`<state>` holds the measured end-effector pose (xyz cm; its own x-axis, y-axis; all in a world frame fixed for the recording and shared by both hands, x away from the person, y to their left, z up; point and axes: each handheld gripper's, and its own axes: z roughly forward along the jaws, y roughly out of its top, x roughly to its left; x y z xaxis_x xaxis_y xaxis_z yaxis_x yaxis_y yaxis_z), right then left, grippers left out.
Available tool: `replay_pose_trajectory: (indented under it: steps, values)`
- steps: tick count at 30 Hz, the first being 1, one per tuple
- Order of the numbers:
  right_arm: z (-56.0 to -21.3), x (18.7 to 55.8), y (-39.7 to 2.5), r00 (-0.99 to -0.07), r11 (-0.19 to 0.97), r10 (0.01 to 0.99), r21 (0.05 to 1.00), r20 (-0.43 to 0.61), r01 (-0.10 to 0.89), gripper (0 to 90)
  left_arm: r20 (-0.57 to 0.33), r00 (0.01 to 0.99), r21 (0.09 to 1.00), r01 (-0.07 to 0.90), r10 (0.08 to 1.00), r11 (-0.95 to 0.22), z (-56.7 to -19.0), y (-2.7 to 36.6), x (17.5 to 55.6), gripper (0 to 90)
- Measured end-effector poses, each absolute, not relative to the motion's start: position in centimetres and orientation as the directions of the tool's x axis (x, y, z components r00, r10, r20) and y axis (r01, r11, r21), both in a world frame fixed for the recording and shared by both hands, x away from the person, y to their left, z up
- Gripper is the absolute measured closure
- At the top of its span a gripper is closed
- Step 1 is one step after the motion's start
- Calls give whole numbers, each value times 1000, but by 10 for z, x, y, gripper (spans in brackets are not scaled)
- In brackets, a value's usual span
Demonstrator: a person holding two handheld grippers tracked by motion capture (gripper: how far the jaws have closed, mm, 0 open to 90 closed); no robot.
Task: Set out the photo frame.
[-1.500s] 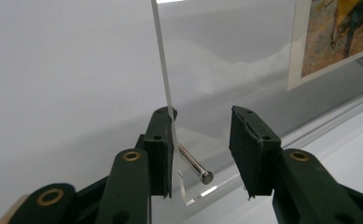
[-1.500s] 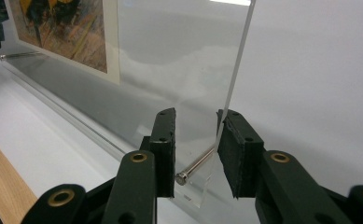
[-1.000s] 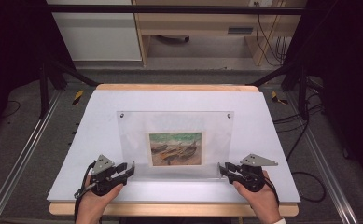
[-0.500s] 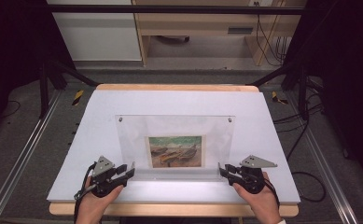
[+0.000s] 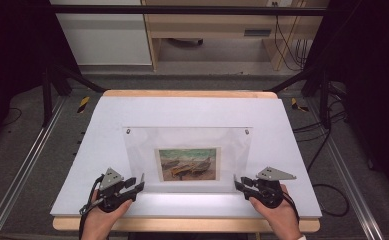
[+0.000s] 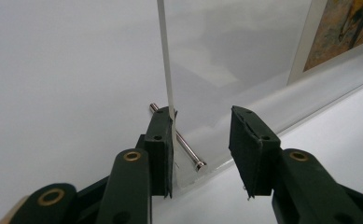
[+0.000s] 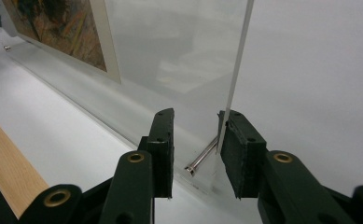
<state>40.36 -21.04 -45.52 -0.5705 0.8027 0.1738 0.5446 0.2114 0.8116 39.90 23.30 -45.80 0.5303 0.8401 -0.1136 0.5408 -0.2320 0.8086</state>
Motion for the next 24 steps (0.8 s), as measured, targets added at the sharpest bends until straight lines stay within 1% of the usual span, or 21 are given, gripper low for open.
replay_pose_trajectory:
  steps: [11, 24]
  values:
    - [-457, 401, -209, -579, 231, 799, 807, 161, 544, 648, -99, 543, 794, 548, 834, -263, -459, 232, 397, 596]
    - [-458, 400, -209, -585, 241, 796, 805, 156, 542, 641, -97, 546, 794, 546, 832, -266, -459, 232, 397, 595]
